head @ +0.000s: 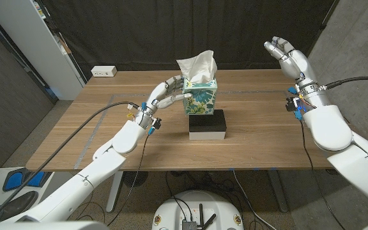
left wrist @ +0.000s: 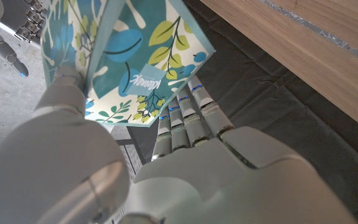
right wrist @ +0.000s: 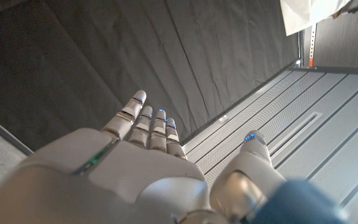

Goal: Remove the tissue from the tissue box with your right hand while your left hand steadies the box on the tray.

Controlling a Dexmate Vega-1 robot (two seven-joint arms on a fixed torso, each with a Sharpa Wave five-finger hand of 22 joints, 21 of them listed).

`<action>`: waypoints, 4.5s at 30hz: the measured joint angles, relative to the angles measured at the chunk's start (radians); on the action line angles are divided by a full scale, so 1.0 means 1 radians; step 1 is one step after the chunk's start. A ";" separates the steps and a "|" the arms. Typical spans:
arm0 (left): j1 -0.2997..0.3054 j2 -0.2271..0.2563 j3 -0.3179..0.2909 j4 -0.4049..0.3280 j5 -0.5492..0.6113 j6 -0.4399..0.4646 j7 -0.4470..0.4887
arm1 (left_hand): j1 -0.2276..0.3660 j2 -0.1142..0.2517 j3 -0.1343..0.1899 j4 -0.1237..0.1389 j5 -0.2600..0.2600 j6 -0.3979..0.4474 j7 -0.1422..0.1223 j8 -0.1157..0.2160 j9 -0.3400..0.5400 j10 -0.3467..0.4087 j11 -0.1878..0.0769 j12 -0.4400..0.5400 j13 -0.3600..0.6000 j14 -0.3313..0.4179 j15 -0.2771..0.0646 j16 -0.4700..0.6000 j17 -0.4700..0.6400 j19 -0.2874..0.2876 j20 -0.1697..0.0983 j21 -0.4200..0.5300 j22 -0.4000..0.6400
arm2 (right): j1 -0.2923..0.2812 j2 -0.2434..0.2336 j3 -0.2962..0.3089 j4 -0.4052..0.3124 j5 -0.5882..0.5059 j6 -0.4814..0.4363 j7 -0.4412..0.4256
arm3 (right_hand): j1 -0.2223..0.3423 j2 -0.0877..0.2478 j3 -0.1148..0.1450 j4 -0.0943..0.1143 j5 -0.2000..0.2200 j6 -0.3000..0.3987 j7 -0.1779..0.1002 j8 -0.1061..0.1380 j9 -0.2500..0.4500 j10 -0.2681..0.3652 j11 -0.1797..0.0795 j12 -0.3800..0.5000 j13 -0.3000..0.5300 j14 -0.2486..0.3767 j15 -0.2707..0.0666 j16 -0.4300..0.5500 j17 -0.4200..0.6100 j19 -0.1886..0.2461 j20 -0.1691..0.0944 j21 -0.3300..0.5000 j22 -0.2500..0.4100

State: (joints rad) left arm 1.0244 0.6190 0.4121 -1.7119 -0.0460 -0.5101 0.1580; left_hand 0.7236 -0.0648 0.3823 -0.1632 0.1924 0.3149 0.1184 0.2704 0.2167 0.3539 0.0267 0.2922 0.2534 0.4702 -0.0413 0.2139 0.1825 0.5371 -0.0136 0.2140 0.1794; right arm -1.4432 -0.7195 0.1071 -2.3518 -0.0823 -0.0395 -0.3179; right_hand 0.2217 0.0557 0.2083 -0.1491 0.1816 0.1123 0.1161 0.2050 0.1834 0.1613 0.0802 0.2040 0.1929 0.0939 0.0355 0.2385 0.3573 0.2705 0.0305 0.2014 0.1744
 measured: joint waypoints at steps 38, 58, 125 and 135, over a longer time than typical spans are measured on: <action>-0.015 -0.011 0.016 0.019 0.003 0.009 0.000 | -0.002 0.002 -0.004 -0.001 -0.003 0.009 -0.002 -0.001 0.004 0.005 -0.002 -0.004 0.005 0.005 -0.001 -0.002 0.001 -0.002 0.002 0.000 -0.001 | -0.018 -0.032 0.009 -0.051 -0.442 -0.156 0.059 | 0.030 0.004 0.015 -0.007 0.000 0.011 -0.011 0.000 0.000 0.005 -0.013 0.000 0.000 -0.004 -0.014 0.000 0.000 -0.006 -0.005 0.000 -0.002; -0.022 -0.015 0.020 0.029 0.003 0.003 0.002 | -0.001 0.001 -0.007 -0.001 0.003 0.009 -0.002 -0.007 0.005 0.005 -0.001 -0.004 0.005 0.006 0.001 -0.002 0.002 0.001 0.000 0.000 0.000 | 0.005 -0.044 0.026 -0.061 -0.427 -0.118 0.138 | 0.054 0.014 0.028 -0.011 0.000 0.014 -0.014 0.000 0.005 0.012 -0.020 0.000 0.000 -0.004 -0.014 0.000 -0.005 -0.002 -0.009 0.000 -0.002; 0.001 -0.010 0.021 -0.013 0.019 0.016 0.011 | 0.007 0.012 -0.013 -0.002 0.001 0.019 -0.006 -0.015 0.007 0.014 -0.004 -0.011 0.009 0.009 0.002 -0.006 0.001 0.004 -0.004 -0.005 -0.001 | 0.303 -0.203 -0.195 -0.102 -0.393 -0.127 0.375 | 0.169 0.023 0.083 -0.030 0.019 0.051 -0.051 0.010 0.005 -0.015 -0.047 -0.005 0.004 -0.020 -0.012 -0.007 -0.009 -0.016 -0.003 -0.007 -0.002; 0.005 -0.011 0.021 -0.014 0.020 0.014 0.012 | 0.007 0.012 -0.014 -0.002 0.001 0.019 -0.006 -0.015 0.008 0.014 -0.003 -0.011 0.009 0.008 0.003 -0.006 0.002 0.004 -0.004 -0.005 0.000 | 0.354 -0.228 -0.250 -0.121 -0.401 -0.171 0.407 | 0.240 0.026 0.109 -0.035 0.044 0.091 -0.083 0.025 0.010 -0.042 -0.052 -0.012 0.005 -0.062 0.004 -0.022 -0.014 -0.037 0.012 -0.007 -0.002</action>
State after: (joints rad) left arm 1.0294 0.6084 0.4328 -1.7262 -0.0265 -0.4964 0.1698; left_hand 0.7306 -0.0528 0.3688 -0.1650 0.1930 0.3342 0.1129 0.2556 0.2244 0.3677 0.0233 0.2807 0.2625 0.4785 -0.0385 0.2078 0.1842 0.5411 -0.0174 0.2087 0.1795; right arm -1.0888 -0.9474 -0.1433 -2.4727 -0.4836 -0.2105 0.0886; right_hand 0.4616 0.0818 0.3178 -0.1838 0.2258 0.2032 0.0330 0.2302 0.1934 0.1194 0.0284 0.1919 0.1982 0.0317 0.0399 0.2164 0.3429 0.2332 0.0422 0.1943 0.1724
